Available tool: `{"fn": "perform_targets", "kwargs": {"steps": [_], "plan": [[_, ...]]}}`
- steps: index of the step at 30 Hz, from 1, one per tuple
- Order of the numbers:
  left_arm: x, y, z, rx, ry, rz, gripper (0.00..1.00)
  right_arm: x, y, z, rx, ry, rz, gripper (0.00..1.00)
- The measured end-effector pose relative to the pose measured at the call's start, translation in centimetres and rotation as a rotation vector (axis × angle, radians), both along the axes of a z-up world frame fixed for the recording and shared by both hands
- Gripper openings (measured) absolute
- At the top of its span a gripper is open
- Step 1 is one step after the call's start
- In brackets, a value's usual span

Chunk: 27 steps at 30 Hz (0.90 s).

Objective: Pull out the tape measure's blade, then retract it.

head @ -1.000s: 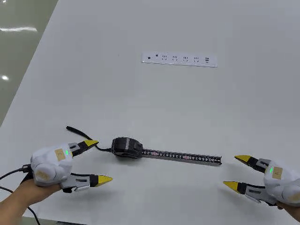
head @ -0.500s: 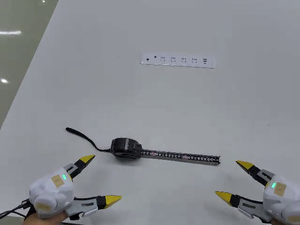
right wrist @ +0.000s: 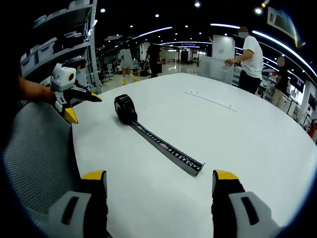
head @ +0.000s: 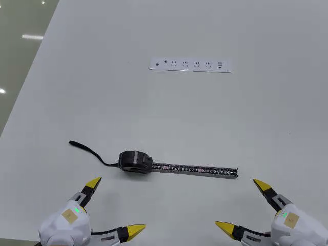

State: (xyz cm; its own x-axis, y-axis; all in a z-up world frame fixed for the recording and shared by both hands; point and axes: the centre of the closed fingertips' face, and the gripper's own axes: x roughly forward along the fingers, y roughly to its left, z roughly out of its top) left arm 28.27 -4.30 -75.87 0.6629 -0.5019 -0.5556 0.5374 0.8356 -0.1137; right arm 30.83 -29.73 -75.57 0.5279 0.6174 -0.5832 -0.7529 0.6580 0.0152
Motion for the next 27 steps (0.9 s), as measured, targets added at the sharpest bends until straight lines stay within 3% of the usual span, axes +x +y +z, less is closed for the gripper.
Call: {"fn": "perform_targets", "kwargs": {"steps": [4, 6, 11, 13, 14, 15, 17, 21, 27], "plan": [[0.2, 0.0, 0.4, -0.002, -0.01, 0.045, 1.0, -0.4, 0.5, 0.2, 0.022, 0.002, -0.023, 0.95], [0.1, 0.1, 0.4, 0.015, 0.013, 0.06, 1.0, -0.5, 0.4, 0.2, 0.024, 0.002, -0.046, 0.97], [0.6, 0.4, 1.3, 0.017, -0.026, 0.121, 1.0, -0.6, 1.0, 0.8, 0.046, 0.006, -0.073, 1.0], [0.8, 0.3, 1.4, 0.002, -0.027, 0.155, 1.0, -0.6, 1.3, 0.9, 0.049, 0.001, -0.076, 1.0], [0.7, 0.2, 1.2, 0.003, -0.022, 0.156, 1.0, -0.5, 1.4, 1.0, 0.048, 0.001, -0.077, 1.0], [0.5, 0.3, 0.5, 0.019, 0.003, 0.165, 1.0, -0.4, 1.5, 0.9, 0.049, -0.002, -0.08, 1.0], [0.5, 0.3, 0.3, 0.035, -0.003, 0.176, 1.0, -0.3, 1.6, 0.8, 0.048, 0.001, -0.08, 1.0], [0.6, 0.0, 0.9, 0.007, -0.019, 0.187, 1.0, -0.3, 1.6, 0.8, 0.045, 0.001, -0.079, 1.0], [0.6, -0.1, 1.1, 0.016, -0.034, 0.184, 1.0, -0.4, 1.7, 0.6, 0.038, 0.004, -0.074, 1.0]]}}
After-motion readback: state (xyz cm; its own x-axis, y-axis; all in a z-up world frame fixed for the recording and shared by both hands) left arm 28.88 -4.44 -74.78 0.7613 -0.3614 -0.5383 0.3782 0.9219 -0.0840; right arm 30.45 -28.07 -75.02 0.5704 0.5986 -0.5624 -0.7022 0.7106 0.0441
